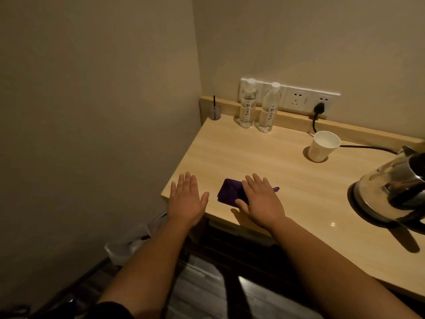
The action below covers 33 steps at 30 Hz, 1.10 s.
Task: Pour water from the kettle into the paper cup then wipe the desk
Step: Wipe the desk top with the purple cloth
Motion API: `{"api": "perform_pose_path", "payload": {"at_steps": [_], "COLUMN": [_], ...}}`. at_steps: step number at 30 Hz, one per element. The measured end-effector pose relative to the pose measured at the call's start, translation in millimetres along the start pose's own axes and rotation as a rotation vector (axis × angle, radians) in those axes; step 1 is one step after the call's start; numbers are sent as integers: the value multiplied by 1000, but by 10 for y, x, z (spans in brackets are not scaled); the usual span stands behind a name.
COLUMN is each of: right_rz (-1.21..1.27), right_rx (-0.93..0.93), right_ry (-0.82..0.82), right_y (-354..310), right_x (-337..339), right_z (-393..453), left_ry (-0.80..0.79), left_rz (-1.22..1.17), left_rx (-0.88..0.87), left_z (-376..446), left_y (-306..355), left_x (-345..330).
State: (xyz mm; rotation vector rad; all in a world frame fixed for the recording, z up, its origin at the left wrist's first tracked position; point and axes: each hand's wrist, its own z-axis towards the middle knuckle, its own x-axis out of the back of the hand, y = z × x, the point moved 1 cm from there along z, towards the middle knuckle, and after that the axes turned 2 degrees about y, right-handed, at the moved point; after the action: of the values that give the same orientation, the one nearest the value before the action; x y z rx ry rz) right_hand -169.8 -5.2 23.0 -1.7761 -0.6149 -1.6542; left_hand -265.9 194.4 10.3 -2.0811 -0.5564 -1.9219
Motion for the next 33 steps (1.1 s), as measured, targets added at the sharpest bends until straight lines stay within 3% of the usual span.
{"api": "perform_pose_path", "payload": {"at_steps": [3,8,17,21,23,28,30,33], "right_rz": [-2,-64,-93,58,330,1156,1400,1274], "right_rx": [33,107,262,328,209,-410,-533,-458], "right_ry": [-54,-312,-204,-124,-167,-351,-322,-117], "right_y": [-62,-20,2,-153,-196,-20,72,160], "right_x": [-161,-510,-681,-685,-493,84,278,368], "right_z": [172,304,-12,-444,-396,404,915,1824], "left_ry": [7,-29,-6,74,79,119,124,142], "left_rz": [-62,-216,-414,-385,-346,-311,-300,-263], "left_rx": [82,314,629,694,679,672,667,663], "left_z": [158,454,843,921,936,936,940,933], "left_y": [-209,-448,-562,-552,-557,-572,-572,-577], "left_x": [-69,-273,-581,-526,-517,-546,-566,-621]}}
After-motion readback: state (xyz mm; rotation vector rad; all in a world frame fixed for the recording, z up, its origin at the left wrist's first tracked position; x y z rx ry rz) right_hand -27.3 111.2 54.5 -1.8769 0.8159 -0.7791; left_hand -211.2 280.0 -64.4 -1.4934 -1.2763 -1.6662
